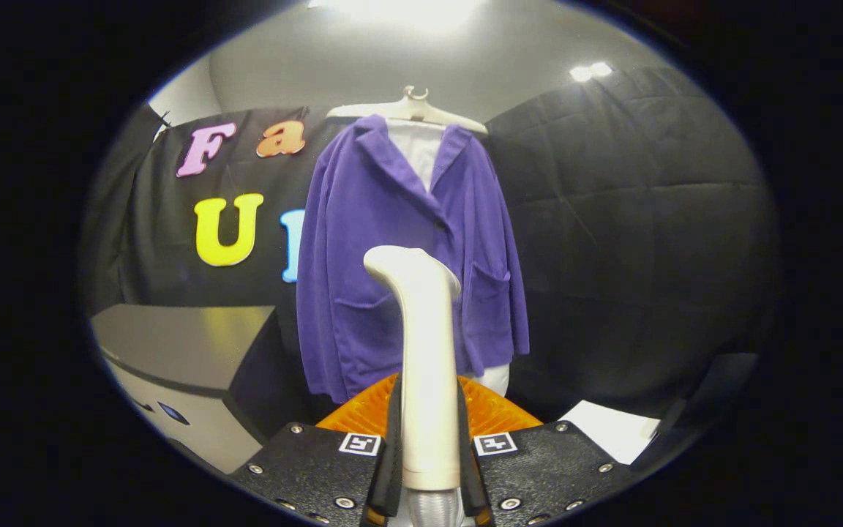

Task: Iron the clothes twice with a garment steamer, once on the left side and once on the right side.

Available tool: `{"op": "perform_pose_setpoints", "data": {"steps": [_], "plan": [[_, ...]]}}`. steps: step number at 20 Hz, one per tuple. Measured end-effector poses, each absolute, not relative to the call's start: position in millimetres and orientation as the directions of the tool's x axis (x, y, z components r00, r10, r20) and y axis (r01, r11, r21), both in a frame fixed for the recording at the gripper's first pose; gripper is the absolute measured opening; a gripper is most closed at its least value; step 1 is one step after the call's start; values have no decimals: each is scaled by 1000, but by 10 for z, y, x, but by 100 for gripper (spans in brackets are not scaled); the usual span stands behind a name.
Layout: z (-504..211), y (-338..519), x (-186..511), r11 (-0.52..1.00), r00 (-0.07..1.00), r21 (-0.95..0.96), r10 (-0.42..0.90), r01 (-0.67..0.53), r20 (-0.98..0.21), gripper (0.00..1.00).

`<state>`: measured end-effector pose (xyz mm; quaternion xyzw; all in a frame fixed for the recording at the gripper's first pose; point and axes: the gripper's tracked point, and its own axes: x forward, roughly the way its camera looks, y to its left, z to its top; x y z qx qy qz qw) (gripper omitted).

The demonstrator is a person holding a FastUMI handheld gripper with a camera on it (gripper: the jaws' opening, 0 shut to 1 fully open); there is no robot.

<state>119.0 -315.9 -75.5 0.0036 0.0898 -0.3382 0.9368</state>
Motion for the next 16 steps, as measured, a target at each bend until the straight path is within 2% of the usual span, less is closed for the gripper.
{"op": "perform_pose_setpoints", "data": {"steps": [7, 16], "plan": [[205, -3445, 1360, 747, 748, -42, -663, 664, 28, 32], [876, -3901, 1768, 733, 732, -43, -670, 678, 121, 32]]}}
